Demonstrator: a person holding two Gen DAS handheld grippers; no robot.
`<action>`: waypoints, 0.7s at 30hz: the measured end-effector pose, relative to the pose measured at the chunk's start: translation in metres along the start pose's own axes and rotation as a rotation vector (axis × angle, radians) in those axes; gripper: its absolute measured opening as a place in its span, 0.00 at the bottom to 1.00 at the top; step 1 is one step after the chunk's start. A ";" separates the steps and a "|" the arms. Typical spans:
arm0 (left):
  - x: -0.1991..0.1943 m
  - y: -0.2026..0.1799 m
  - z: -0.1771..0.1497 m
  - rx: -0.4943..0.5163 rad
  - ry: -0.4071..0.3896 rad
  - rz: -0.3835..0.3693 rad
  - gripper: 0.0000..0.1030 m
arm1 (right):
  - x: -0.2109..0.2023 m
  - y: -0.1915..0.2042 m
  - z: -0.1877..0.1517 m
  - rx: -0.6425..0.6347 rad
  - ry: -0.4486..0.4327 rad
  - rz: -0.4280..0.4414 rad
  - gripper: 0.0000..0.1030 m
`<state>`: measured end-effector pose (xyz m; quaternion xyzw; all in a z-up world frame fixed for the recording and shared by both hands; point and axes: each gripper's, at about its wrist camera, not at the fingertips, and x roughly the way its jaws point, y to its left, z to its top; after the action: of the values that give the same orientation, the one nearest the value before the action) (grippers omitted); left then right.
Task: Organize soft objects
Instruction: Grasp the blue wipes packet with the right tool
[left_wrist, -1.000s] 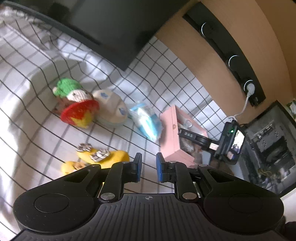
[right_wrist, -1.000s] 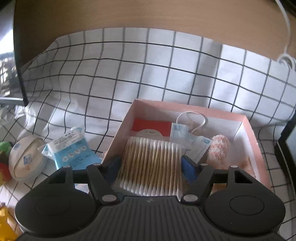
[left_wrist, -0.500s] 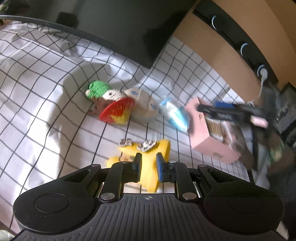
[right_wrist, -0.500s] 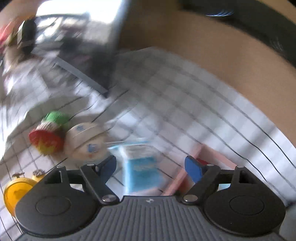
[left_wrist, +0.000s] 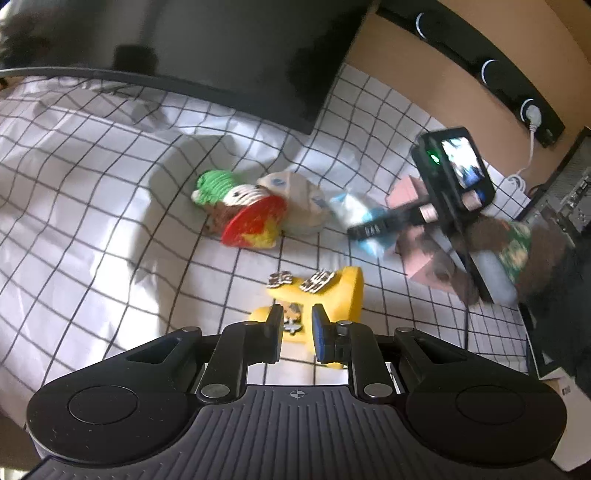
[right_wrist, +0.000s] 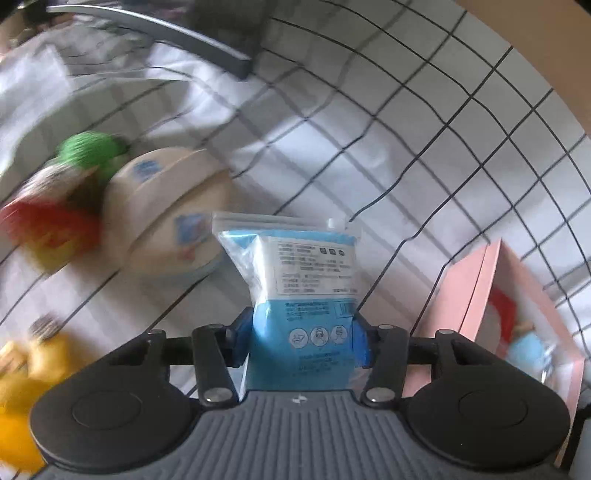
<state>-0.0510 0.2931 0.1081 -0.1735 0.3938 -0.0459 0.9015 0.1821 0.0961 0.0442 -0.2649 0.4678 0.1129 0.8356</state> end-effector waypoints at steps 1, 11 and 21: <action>0.002 -0.002 0.001 0.005 0.003 -0.006 0.17 | -0.009 0.005 -0.010 -0.004 -0.007 0.017 0.50; 0.021 0.031 0.054 -0.138 -0.055 -0.004 0.17 | -0.092 0.027 -0.136 0.098 -0.074 -0.032 0.50; 0.084 0.073 0.102 -0.348 -0.008 0.037 0.17 | -0.119 0.036 -0.220 0.257 -0.075 -0.163 0.49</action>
<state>0.0767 0.3711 0.0892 -0.3199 0.3953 0.0403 0.8601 -0.0561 0.0125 0.0391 -0.1886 0.4238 -0.0061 0.8859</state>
